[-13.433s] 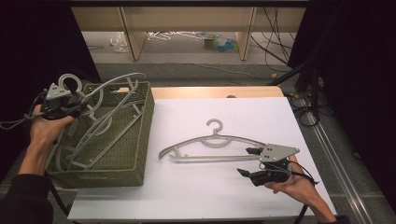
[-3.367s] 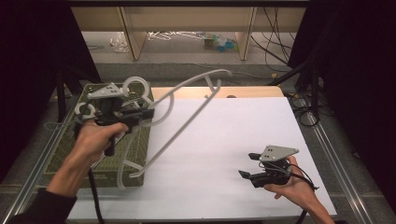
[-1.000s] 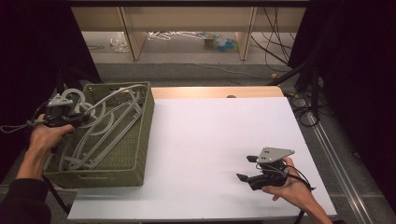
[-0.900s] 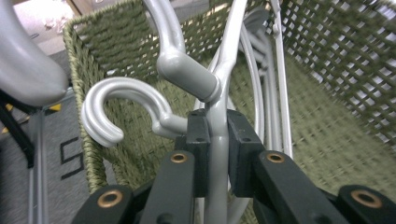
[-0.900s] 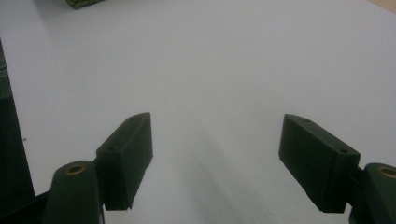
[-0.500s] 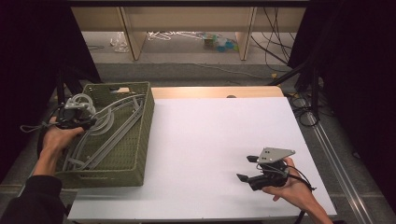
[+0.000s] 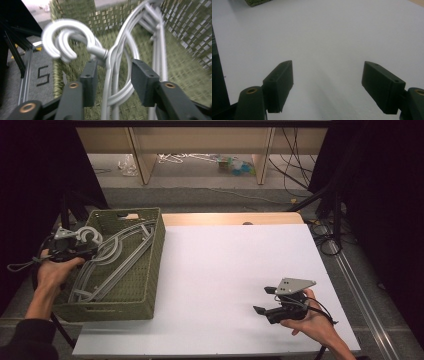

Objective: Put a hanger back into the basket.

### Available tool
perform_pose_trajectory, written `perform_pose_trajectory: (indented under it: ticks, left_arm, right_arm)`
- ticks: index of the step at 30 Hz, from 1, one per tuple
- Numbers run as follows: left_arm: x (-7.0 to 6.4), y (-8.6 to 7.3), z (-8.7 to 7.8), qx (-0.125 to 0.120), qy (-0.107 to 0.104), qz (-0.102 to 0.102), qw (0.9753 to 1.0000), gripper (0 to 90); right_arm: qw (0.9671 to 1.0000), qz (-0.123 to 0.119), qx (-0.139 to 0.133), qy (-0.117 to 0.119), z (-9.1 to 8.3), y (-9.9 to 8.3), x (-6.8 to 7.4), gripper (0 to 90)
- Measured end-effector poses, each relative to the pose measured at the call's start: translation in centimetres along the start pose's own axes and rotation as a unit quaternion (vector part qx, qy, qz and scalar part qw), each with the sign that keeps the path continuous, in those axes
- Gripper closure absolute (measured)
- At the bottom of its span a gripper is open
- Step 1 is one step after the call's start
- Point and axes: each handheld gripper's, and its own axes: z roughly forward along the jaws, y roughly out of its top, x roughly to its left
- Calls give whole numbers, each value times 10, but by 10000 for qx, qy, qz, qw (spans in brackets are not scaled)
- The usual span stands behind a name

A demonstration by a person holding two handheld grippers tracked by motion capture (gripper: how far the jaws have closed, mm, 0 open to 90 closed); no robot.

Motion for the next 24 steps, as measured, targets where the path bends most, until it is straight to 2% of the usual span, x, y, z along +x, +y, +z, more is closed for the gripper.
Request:
perform_pose_trajectory:
  ticks: [2,4,5,8,10,12,13,16,20,22,24]
  left_arm:
    - [-3,2,-12,-214,-57,-73,9997,510]
    - [-6,4,-24,-408,-109,-229,9988,459]
    - [-10,5,-33,-565,-184,-321,9977,442]
    - [-22,7,-51,-883,-422,-364,9945,397]
    - [-36,4,-57,-961,-634,-301,9929,378]
    - [-48,-1,-58,-932,-908,-253,9912,360]
    - [-57,-5,-58,-973,-988,-163,9902,356]
    - [-77,-11,-61,-1042,-1062,33,9889,333]
    - [-109,-15,-66,-1052,-1194,309,9868,281]
    - [-125,-18,-68,-1096,-1336,435,9840,271]
    - [-140,-20,-70,-1026,-1423,606,9826,246]
  right_arm:
    - [10000,41,8,-6,0,0,0,258]
    - [10000,59,-45,-27,-1,0,0,252]
    - [9999,77,-71,-44,-1,0,0,251]
    - [9998,149,-123,-70,-2,0,-2,247]
    - [9996,184,-193,-92,-2,1,-2,241]
    - [9994,249,-236,-36,-2,0,-3,231]
    - [9993,286,-257,-22,-2,0,-2,229]
    - [9991,316,-269,-28,-2,-1,-1,219]
    - [9985,424,-342,-28,-1,-2,-1,206]
    - [9985,407,-360,-39,-1,-2,-1,198]
    - [9980,457,-428,-53,-2,-2,0,193]
